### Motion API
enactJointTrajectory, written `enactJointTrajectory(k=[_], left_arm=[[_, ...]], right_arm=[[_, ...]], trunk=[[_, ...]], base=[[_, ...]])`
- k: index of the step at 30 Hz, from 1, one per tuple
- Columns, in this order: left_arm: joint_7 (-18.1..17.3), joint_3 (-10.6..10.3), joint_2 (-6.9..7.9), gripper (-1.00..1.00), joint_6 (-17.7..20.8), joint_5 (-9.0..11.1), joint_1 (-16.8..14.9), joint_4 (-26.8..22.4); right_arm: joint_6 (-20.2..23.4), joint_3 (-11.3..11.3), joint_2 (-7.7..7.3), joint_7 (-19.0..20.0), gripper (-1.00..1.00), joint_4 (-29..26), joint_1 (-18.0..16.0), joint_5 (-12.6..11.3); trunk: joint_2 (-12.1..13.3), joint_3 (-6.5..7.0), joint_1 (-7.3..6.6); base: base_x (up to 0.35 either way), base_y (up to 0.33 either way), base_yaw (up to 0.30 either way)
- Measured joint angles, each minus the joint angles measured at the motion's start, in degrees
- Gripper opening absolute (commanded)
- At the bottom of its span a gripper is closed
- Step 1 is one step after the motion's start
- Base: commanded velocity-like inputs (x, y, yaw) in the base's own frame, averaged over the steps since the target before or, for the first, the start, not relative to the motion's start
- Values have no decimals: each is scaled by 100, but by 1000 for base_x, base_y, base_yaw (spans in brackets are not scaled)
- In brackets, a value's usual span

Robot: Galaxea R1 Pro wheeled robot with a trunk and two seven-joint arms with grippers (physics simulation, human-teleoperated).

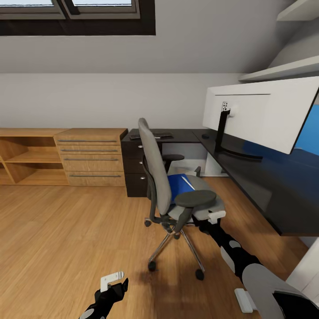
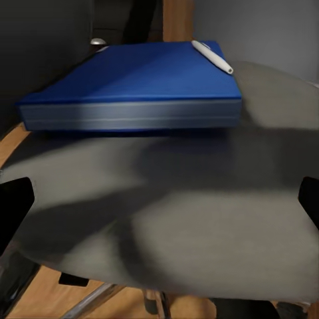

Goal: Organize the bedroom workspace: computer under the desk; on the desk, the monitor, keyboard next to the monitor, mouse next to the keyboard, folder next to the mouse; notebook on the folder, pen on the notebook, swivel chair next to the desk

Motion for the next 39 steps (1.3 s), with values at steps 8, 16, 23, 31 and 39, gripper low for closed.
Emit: enactJointTrajectory(k=[8,16,23,31,39], left_arm=[[3,0,3,100,0,-4,1,4],[1,0,1,100,0,-2,-1,5],[0,0,-2,100,0,-2,0,5],[0,0,-2,100,0,0,1,7],[0,0,-2,100,0,0,1,7]], right_arm=[[4,8,0,160,100,0,0,167],[2,6,1,150,100,0,0,193],[6,-13,-5,114,100,-7,0,178],[11,-32,-7,-182,100,-13,0,158],[13,-35,5,-347,100,-14,0,151]], trunk=[[0,0,0],[0,0,0],[0,0,2],[0,0,0],[0,0,0]], base=[[0,0,0],[-8,0,0],[-174,0,0],[-87,0,0],[-11,0,0]])
